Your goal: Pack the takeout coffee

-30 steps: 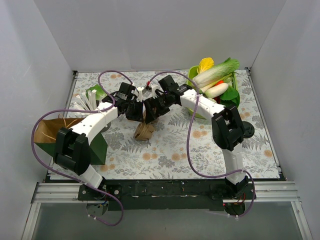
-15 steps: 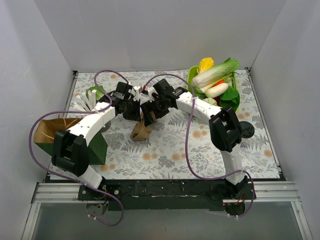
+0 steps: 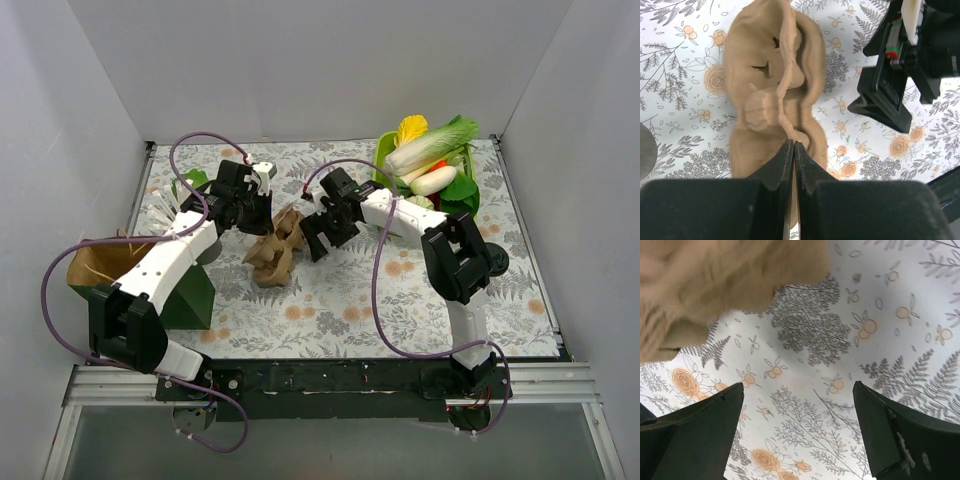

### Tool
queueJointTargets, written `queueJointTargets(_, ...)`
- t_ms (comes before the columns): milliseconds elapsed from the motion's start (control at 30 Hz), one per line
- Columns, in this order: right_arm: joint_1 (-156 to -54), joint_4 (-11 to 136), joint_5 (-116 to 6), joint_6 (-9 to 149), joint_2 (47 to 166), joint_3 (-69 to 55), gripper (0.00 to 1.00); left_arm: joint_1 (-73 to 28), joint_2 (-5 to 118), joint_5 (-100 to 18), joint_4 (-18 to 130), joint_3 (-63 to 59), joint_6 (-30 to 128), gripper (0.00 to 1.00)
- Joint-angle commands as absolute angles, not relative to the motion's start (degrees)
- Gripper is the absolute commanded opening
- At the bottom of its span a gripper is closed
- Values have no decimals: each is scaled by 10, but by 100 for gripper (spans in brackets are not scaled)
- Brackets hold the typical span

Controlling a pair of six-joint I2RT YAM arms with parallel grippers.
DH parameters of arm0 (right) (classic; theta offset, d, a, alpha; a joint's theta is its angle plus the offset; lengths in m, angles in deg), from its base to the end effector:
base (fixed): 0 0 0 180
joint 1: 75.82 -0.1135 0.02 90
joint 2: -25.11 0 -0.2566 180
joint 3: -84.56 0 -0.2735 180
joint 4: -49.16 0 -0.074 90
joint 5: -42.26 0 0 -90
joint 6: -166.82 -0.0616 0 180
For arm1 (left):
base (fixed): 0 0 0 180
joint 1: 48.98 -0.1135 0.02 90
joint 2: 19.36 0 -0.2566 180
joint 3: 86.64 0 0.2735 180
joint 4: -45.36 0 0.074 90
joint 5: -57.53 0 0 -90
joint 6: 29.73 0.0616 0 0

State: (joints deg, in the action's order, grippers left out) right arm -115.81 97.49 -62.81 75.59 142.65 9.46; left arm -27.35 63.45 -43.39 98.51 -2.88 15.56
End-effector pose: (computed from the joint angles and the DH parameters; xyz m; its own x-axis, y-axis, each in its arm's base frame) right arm 0.3500 0.3145 0.1645 -0.6851 -0.5476 -0.4803 -0.7027 0.6706 0.2377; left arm 0.3153 -0.1376 0.2664 -0.8526 -0.4050 -0.3303 -0.1828 0.8232 -0.5376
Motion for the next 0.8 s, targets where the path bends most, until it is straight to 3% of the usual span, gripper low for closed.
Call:
queueJointTargets(0, -1145, 973, -647, 766, 1406, 102, 97, -273, 602, -462, 965, -16, 173, 0)
queueJointTargets(133, -1131, 956, -725, 763, 1389, 126, 98, -273, 602, -451, 960, -25, 180, 0)
queueJointTargets(433, -1129, 959, -714, 787, 1339, 121, 98, -273, 614, -424, 954, 53, 242, 0)
queueJointTargets(767, -1114, 959, -720, 788, 1313, 104, 98, -274, 656, -290, 903, 104, 381, 0)
